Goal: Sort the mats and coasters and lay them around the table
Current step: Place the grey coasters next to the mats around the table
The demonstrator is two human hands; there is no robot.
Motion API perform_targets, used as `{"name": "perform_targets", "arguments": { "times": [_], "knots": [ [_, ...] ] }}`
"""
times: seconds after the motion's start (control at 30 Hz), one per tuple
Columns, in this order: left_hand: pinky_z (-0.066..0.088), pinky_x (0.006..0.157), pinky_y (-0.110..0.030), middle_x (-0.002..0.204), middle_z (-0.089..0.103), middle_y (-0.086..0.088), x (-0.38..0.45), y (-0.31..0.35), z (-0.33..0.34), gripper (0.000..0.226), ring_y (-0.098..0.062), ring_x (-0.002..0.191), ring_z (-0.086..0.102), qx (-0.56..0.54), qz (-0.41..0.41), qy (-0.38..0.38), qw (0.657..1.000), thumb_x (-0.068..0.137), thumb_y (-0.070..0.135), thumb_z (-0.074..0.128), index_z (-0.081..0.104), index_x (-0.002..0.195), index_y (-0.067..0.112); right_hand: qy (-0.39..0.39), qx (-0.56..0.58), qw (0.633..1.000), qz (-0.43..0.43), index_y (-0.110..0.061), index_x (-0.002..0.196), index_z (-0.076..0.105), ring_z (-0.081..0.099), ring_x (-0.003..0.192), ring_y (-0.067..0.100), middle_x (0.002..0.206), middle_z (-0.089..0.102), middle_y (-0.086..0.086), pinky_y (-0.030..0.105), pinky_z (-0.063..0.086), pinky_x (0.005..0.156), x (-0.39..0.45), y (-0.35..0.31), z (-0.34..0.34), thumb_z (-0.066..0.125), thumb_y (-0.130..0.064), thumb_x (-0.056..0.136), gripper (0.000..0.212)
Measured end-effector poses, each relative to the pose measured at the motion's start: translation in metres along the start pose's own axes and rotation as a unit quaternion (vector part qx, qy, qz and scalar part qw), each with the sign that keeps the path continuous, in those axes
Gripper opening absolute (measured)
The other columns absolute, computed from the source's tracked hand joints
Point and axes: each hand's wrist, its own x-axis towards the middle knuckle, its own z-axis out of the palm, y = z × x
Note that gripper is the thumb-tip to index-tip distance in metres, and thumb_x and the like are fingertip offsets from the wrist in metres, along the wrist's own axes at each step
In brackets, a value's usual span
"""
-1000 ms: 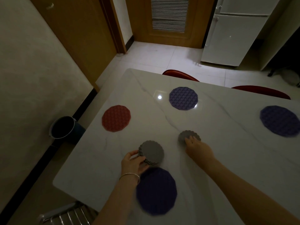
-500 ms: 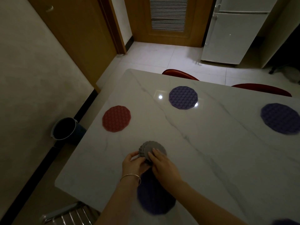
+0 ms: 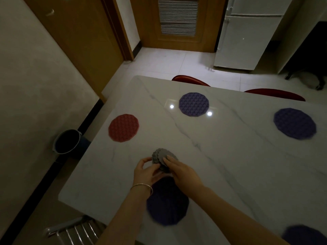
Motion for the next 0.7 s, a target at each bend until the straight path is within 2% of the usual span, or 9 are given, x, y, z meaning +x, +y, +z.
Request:
{"name": "perform_targets", "arguments": {
  "times": [0.2, 0.37, 0.43, 0.53, 0.6, 0.7],
  "knots": [
    [0.06, 0.058, -0.036, 0.093, 0.07, -0.025, -0.033, 0.001, 0.026, 0.03, -0.034, 0.079, 0.07, 0.038, 0.013, -0.05, 0.998, 0.079, -0.008, 0.066, 0.057, 0.104, 0.007, 0.104, -0.01, 0.994, 0.01, -0.028, 0.135, 0.046, 0.044, 0.131, 0.016, 0.146, 0.041, -0.007, 0.03, 0.037, 0.108, -0.041, -0.008, -0.035, 0.047, -0.006, 0.092, 0.048],
    [0.059, 0.058, -0.036, 0.092, 0.069, -0.026, -0.077, 0.0, 0.061, 0.029, -0.034, 0.08, 0.069, 0.064, -0.005, -0.155, 0.986, 0.08, -0.009, 0.064, 0.057, 0.104, 0.007, 0.205, -0.042, 0.976, 0.061, -0.027, 0.128, 0.055, 0.052, 0.124, 0.016, 0.14, 0.049, -0.006, 0.026, 0.041, 0.104, -0.107, -0.022, -0.07, 0.052, -0.011, 0.093, 0.039],
    [0.059, 0.059, -0.036, 0.095, 0.068, -0.027, -0.097, -0.006, 0.07, 0.031, -0.035, 0.081, 0.07, 0.08, -0.014, -0.204, 0.976, 0.08, -0.007, 0.065, 0.058, 0.106, 0.007, 0.254, -0.075, 0.961, 0.08, -0.027, 0.123, 0.06, 0.059, 0.115, 0.017, 0.134, 0.056, -0.004, 0.026, 0.045, 0.098, -0.141, -0.034, -0.08, 0.059, -0.011, 0.09, 0.037],
    [0.059, 0.06, -0.037, 0.094, 0.07, -0.025, -0.128, -0.025, 0.073, 0.027, -0.033, 0.079, 0.07, 0.093, -0.031, -0.26, 0.961, 0.082, -0.007, 0.064, 0.058, 0.105, 0.007, 0.324, -0.11, 0.935, 0.098, -0.022, 0.108, 0.071, 0.07, 0.093, 0.022, 0.114, 0.07, 0.002, 0.032, 0.058, 0.081, -0.192, -0.054, -0.084, 0.075, -0.004, 0.075, 0.037],
    [0.059, 0.06, -0.036, 0.089, 0.072, -0.022, -0.148, -0.037, 0.067, 0.027, -0.032, 0.078, 0.071, 0.092, -0.048, -0.286, 0.953, 0.081, -0.005, 0.064, 0.059, 0.104, 0.008, 0.35, -0.125, 0.921, 0.113, -0.019, 0.099, 0.074, 0.072, 0.083, 0.023, 0.104, 0.073, 0.003, 0.033, 0.06, 0.07, -0.222, -0.067, -0.079, 0.081, -0.001, 0.067, 0.037],
    [0.059, 0.063, -0.036, 0.088, 0.074, -0.021, -0.169, -0.048, 0.049, 0.031, -0.033, 0.081, 0.072, 0.093, -0.066, -0.315, 0.942, 0.079, -0.002, 0.068, 0.059, 0.107, 0.008, 0.363, -0.136, 0.912, 0.134, -0.018, 0.093, 0.076, 0.072, 0.08, 0.02, 0.099, 0.075, 0.001, 0.03, 0.06, 0.068, -0.252, -0.083, -0.065, 0.084, -0.002, 0.063, 0.036]
  ]
}}
